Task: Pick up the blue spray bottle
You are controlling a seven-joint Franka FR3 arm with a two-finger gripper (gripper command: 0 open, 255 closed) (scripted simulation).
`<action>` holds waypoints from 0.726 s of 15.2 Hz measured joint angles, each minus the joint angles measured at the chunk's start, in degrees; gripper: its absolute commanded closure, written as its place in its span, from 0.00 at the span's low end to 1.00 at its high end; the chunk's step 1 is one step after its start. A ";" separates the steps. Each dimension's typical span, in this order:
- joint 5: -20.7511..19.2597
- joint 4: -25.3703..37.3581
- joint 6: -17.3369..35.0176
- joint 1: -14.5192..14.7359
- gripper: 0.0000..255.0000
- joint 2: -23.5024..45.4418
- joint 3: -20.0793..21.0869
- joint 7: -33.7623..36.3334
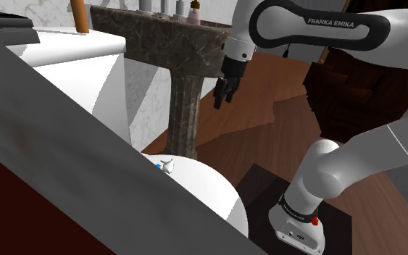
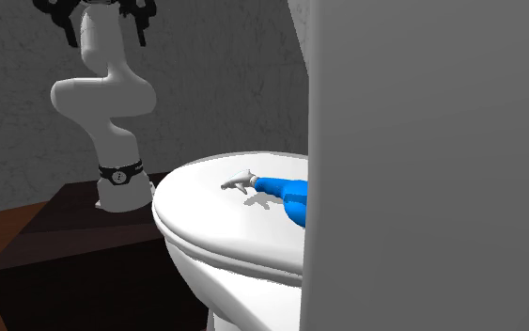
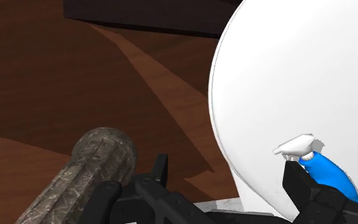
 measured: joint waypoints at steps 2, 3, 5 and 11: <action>0.35 0.83 1.94 0.76 0.00 3.42 1.28 -0.01; 0.54 1.32 3.38 1.16 0.00 5.65 2.12 0.15; 0.78 2.11 5.16 1.94 0.00 8.83 3.46 0.27; 0.56 5.97 9.69 4.05 0.00 19.15 7.33 0.78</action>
